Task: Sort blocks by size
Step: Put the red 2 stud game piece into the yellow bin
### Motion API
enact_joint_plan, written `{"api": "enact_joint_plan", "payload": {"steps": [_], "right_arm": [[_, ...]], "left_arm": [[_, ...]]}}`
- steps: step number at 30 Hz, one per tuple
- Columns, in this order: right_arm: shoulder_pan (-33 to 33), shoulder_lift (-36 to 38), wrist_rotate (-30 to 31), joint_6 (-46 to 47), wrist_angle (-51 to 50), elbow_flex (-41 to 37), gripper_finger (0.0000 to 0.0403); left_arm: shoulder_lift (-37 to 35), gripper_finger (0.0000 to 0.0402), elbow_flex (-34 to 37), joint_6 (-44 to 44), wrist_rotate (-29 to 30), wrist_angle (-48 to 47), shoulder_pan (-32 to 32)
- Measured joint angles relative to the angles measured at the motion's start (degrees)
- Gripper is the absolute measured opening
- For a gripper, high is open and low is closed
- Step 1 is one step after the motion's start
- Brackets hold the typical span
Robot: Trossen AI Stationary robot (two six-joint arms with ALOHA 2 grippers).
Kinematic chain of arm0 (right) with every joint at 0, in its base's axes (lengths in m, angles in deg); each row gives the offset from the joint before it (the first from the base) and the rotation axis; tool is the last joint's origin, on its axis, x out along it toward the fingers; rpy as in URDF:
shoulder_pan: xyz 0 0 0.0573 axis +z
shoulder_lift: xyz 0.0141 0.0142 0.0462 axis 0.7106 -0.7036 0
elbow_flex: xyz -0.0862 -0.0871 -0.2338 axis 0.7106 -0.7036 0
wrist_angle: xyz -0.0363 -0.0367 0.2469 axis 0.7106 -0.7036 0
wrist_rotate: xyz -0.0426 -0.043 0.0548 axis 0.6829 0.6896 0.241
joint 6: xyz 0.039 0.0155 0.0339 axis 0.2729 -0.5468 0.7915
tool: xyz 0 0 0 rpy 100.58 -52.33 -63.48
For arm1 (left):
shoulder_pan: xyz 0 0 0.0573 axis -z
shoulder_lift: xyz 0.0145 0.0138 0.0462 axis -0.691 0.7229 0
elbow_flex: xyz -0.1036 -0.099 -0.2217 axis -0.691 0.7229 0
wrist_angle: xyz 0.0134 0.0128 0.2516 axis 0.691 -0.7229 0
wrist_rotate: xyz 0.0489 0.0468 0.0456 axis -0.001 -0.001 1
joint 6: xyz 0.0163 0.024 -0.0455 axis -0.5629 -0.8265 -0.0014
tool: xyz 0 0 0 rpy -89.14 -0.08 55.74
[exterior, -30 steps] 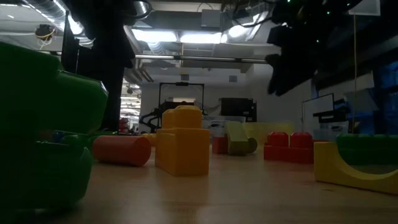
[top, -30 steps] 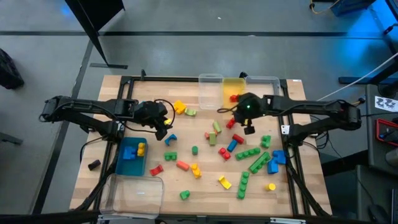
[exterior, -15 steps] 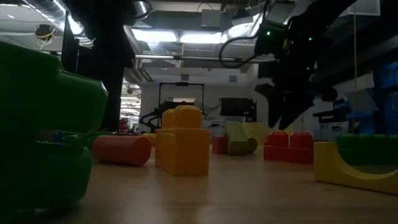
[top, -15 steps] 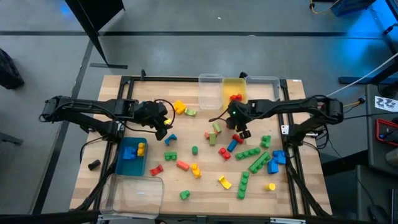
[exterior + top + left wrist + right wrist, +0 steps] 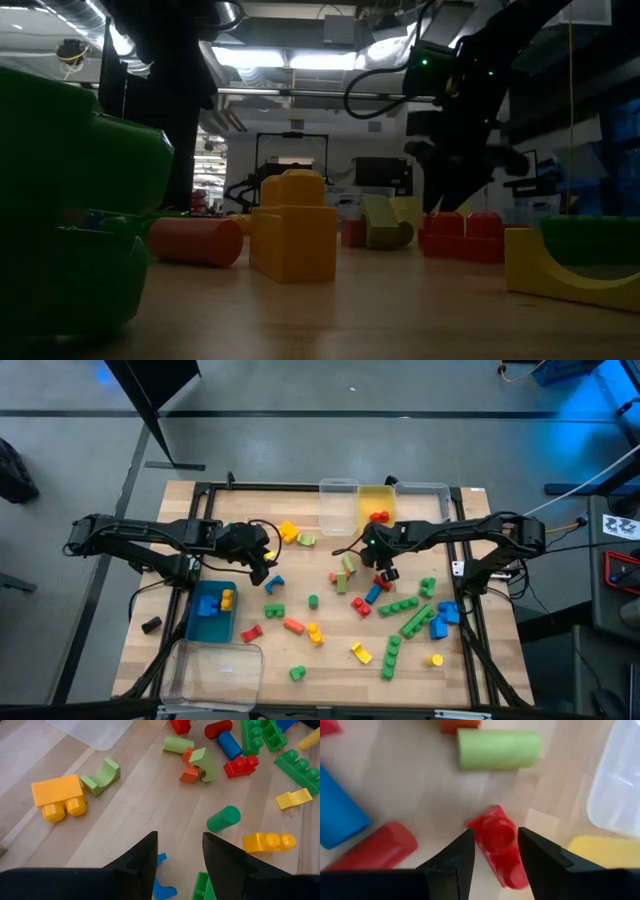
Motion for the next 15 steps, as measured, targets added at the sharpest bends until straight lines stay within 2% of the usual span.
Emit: {"api": "enact_joint_plan", "payload": {"steps": [6,15], "right_arm": [[-0.02,0.0,2.18,0.08,0.0,0.0,0.0152],[-0.02,-1.48,2.18,0.1,1.13,0.0,0.0152]], "left_arm": [[0.0,0.0139,0.02,0.0,0.0,-0.01,-0.02],[0.0,0.0139,0.02,0.0,0.0,0.01,0.0]]}}
